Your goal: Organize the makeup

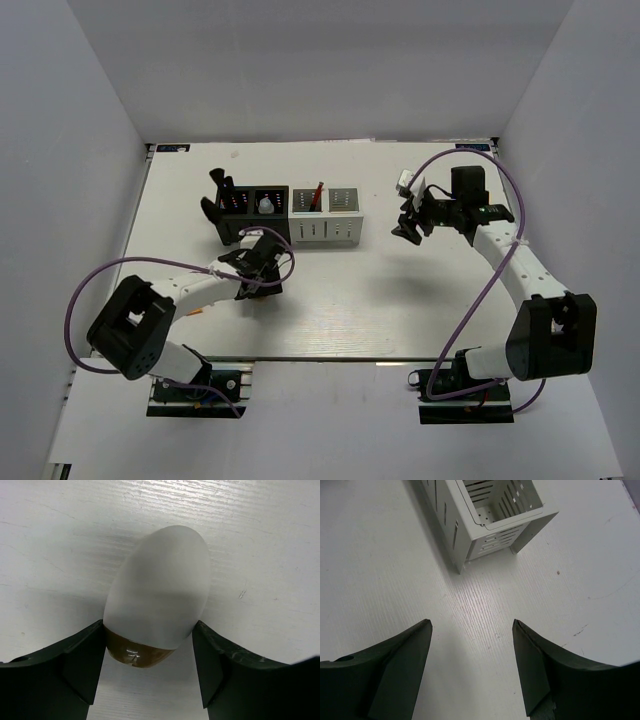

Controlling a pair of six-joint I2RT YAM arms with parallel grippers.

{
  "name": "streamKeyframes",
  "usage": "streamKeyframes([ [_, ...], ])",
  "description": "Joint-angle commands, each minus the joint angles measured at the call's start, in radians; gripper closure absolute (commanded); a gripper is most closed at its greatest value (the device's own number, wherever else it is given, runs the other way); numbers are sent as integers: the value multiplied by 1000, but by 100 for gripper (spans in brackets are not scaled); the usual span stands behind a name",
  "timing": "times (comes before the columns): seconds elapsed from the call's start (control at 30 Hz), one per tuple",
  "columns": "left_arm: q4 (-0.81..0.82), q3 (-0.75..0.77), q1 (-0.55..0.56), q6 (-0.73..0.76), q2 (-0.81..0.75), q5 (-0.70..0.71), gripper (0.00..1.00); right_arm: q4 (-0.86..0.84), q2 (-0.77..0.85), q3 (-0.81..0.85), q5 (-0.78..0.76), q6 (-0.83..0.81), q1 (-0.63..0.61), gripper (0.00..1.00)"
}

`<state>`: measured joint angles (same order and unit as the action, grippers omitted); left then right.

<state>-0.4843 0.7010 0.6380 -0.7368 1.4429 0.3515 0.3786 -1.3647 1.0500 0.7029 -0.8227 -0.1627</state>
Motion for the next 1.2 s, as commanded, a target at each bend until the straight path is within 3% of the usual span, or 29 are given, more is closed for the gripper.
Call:
streamKeyframes([
  [0.0, -24, -87, 12, 2, 30, -130, 30, -4, 33, -2, 12, -7, 8, 28],
  [0.23, -19, -132, 12, 14, -44, -183, 28, -1, 32, 1, 17, -9, 8, 28],
  [0.53, -86, -111, 12, 5, -104, -135, 2, -1, 26, 2, 24, -9, 6, 28],
  [0.9, -27, 17, -8, 108, 117, -71, 2, 2, 33, 8, 23, -9, 9, 28],
  [1.17, -7, 45, -8, 178, 168, -72, 3, 2, 39, 1, 14, -9, 6, 28],
])
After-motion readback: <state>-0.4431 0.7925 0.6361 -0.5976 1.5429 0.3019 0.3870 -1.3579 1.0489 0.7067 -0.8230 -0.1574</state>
